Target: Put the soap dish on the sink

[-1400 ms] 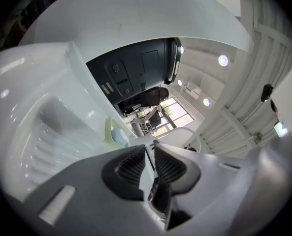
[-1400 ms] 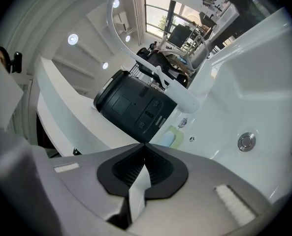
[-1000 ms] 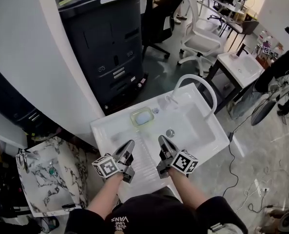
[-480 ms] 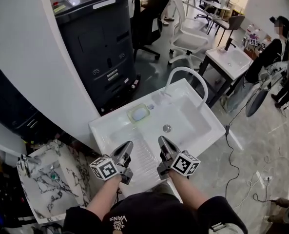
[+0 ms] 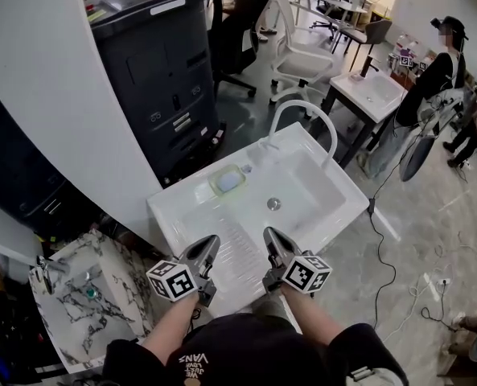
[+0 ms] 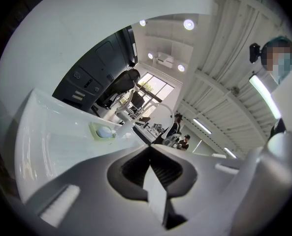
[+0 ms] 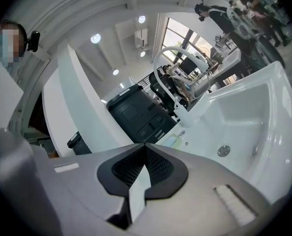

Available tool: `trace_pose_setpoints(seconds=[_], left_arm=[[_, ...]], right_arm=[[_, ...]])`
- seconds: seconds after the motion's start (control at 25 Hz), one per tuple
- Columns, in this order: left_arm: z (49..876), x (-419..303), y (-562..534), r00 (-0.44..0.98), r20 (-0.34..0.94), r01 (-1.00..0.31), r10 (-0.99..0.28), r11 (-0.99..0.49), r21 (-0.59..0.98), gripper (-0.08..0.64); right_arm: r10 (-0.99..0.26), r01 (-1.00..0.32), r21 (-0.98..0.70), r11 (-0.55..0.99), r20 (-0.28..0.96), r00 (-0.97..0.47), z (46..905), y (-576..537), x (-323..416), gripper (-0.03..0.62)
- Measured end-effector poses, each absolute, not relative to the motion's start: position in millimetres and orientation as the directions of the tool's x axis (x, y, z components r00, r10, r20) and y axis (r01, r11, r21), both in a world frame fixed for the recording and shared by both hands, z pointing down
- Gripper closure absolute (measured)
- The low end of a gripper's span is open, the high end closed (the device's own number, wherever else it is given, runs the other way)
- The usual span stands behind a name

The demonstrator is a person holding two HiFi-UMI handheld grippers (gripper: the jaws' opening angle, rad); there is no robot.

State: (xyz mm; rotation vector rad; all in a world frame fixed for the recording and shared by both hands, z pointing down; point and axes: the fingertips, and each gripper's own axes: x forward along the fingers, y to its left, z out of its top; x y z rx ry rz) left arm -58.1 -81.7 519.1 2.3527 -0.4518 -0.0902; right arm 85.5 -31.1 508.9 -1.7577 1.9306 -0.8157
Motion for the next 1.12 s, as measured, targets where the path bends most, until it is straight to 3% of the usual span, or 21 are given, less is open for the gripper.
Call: trace_pose_setpoints(seconds=[0.4, 1.12], left_arm=[[523.3, -73.2, -65.1, 0.93, 0.114, -0.344, -0.348, -0.723, 0.599, 0.508], [534.1, -87.4, -45.4, 0.929, 0.123, -0.349, -0.348, -0.717, 0.603, 0.508]], right_arm=[[-0.989, -0.776, -0.63, 0.012, 0.109, -0.104, 513.6, -8.1, 72.5, 0.591], [-0.98, -0.81, -0.587, -0.022, 0.174, -0.1, 528.3, 9.5, 48.4, 0.591]])
